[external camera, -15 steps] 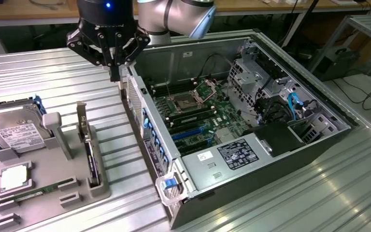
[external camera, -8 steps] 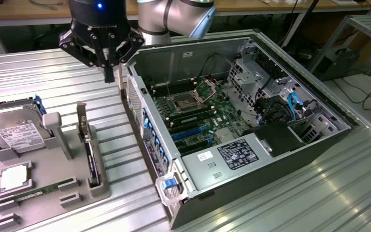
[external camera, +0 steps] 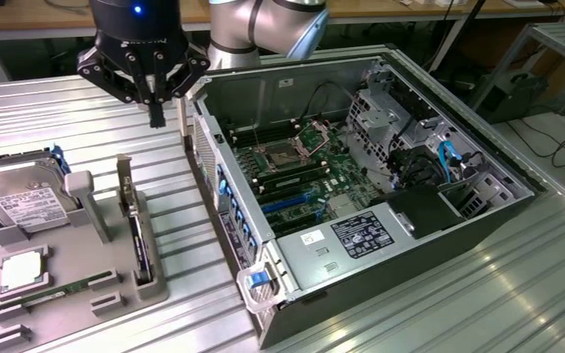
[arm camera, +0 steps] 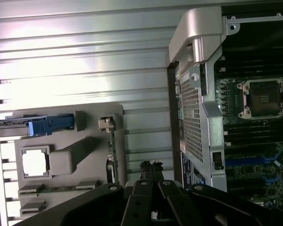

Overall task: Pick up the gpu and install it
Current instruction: 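Reach for the gpu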

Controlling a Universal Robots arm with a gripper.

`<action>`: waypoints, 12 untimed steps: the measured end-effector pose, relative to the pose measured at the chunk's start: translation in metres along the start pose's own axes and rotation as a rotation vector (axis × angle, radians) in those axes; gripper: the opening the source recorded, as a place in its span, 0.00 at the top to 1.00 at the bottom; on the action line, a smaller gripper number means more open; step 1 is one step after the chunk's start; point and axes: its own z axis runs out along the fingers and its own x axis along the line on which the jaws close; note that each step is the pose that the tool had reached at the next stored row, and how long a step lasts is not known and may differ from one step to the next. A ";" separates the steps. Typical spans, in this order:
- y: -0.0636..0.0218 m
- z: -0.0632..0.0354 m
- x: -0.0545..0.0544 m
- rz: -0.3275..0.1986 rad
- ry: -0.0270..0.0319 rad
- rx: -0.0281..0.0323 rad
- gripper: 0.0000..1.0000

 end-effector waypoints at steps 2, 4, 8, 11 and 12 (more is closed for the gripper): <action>-0.0003 0.0000 0.003 0.000 0.0002 0.0000 0.89; -0.0007 0.0000 0.007 0.000 0.0005 0.0001 0.89; -0.0017 -0.0001 0.013 0.000 0.0009 0.0001 0.89; -0.0029 -0.0002 0.017 -0.001 0.0011 0.0001 0.89; -0.0034 -0.0002 0.018 -0.001 0.0011 0.0001 0.89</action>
